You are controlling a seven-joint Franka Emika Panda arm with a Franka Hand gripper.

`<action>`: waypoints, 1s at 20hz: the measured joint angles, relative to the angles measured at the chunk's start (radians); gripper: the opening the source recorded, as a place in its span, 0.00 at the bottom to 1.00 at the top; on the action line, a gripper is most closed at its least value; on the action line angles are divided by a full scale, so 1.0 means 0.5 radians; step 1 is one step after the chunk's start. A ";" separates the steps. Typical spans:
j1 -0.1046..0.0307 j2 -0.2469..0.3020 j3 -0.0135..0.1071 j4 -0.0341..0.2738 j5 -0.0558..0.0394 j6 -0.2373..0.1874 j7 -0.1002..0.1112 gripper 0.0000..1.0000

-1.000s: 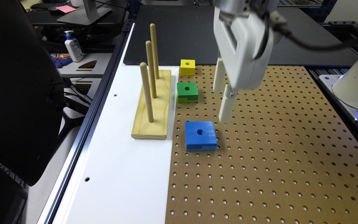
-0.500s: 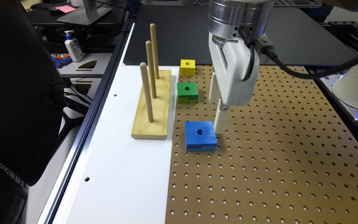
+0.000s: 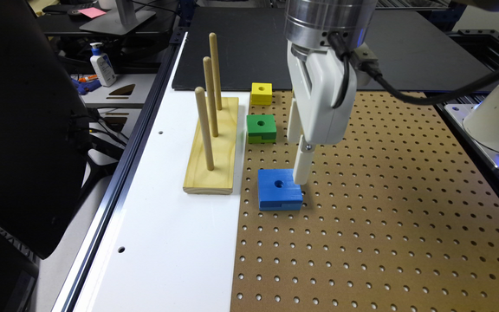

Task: Pick up blue block.

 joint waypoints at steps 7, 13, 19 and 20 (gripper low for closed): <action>0.000 0.214 -0.010 0.030 -0.019 0.200 -0.002 1.00; 0.000 0.221 -0.010 0.077 -0.021 0.196 -0.002 1.00; 0.000 0.230 -0.011 0.092 -0.023 0.196 -0.002 1.00; 0.000 0.230 -0.011 0.092 -0.023 0.196 -0.002 1.00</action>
